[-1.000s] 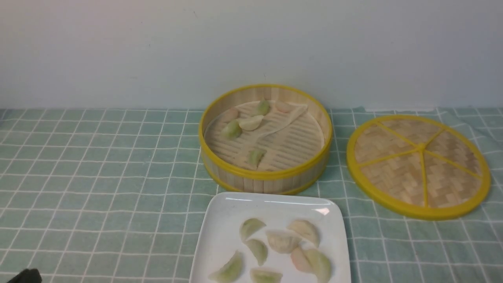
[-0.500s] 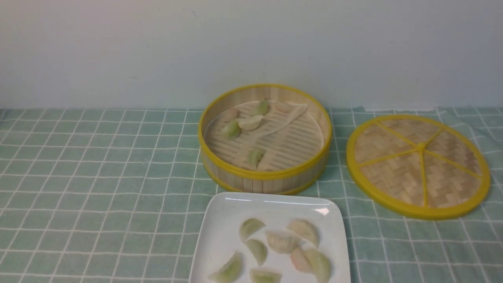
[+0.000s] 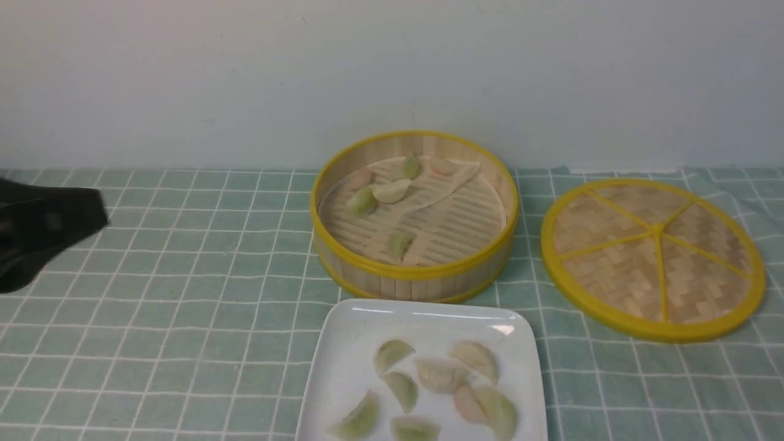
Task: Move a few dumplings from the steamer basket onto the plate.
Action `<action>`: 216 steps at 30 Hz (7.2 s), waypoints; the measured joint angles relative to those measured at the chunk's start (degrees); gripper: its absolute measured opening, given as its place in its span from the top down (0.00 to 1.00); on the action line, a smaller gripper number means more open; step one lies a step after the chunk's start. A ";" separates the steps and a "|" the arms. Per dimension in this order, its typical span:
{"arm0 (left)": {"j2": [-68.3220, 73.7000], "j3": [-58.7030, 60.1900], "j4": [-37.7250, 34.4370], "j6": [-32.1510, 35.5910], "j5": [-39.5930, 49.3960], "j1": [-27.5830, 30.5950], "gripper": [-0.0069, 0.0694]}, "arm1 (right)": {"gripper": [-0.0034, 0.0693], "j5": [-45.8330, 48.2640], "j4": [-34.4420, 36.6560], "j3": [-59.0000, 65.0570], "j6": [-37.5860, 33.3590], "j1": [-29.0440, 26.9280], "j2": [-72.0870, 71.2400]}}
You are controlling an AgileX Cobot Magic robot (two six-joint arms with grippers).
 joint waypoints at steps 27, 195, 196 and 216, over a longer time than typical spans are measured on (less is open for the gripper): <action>75.98 -57.24 12.36 23.23 4.72 -13.53 0.58 | 0.97 64.53 8.72 -49.92 -30.48 0.00 44.96; 25.10 -15.80 23.85 -7.75 3.09 -36.25 0.91 | 0.97 44.32 0.06 -33.97 -30.67 0.00 -0.56; 21.00 -13.79 23.85 -7.95 1.88 -36.25 0.92 | 0.97 43.85 0.06 -33.49 -30.67 0.00 -0.56; -31.91 21.00 24.10 -11.51 -18.01 -36.25 0.92 | 0.97 44.23 0.43 -32.23 -29.88 0.00 -0.56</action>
